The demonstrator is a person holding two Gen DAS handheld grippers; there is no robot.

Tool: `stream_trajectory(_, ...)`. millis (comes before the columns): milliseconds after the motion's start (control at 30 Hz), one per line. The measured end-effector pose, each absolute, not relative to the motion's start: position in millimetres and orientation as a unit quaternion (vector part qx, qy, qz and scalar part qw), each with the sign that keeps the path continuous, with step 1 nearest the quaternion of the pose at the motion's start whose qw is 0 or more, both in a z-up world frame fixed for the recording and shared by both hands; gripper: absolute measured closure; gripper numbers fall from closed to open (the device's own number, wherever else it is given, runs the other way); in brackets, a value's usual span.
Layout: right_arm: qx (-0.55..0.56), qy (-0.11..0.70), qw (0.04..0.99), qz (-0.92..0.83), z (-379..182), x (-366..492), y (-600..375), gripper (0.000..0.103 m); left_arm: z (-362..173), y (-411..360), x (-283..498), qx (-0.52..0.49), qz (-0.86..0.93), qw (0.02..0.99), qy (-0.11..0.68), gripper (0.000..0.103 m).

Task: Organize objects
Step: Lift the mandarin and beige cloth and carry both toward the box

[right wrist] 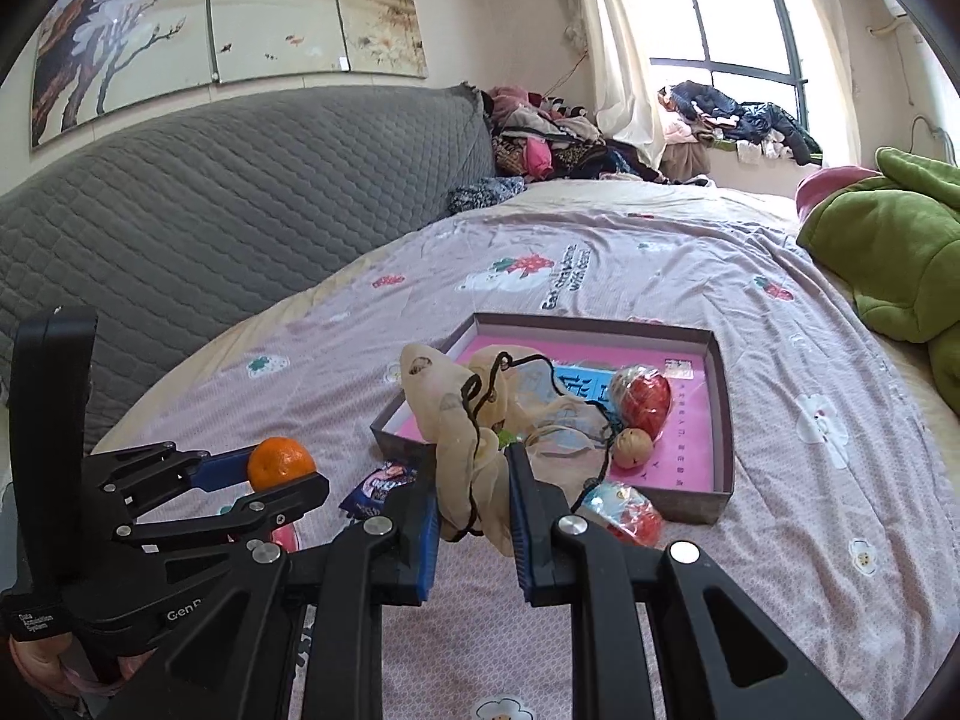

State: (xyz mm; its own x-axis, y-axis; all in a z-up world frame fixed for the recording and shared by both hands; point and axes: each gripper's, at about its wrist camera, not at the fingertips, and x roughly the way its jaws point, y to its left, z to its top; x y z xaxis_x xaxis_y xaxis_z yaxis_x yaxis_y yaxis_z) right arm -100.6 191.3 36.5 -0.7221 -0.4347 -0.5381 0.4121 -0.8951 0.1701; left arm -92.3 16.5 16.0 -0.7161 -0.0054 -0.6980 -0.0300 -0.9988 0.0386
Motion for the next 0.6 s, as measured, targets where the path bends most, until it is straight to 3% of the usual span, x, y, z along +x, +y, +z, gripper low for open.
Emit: stream_trajectory(600, 0.262, -0.049, 0.212, -0.940, 53.1, -101.3, 217.0, 0.083, 29.4, 22.7, -108.2, -0.360, 0.933, 0.006, 0.012, 0.063)
